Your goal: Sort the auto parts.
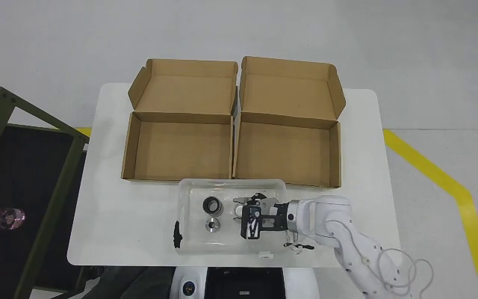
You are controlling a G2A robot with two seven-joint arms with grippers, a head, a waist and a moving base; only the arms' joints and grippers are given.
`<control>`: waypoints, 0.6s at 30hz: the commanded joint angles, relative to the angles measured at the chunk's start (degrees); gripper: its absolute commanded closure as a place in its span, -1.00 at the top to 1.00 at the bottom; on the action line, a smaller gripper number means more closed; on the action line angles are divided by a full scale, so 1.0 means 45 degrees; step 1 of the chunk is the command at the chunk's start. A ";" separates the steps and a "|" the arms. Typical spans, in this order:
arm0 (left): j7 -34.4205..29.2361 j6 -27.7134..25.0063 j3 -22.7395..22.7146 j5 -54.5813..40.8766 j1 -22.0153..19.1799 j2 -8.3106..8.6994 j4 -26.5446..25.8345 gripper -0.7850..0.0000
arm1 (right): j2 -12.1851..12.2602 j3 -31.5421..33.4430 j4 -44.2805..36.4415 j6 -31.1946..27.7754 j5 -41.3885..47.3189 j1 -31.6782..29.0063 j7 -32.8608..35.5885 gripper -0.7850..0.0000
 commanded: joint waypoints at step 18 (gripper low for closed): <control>0.0000 0.0000 0.0000 0.0000 0.0000 0.0000 0.0000 1.00 | 0.0001 0.0317 -0.0911 0.0502 0.2010 0.1027 -0.0882 -1.00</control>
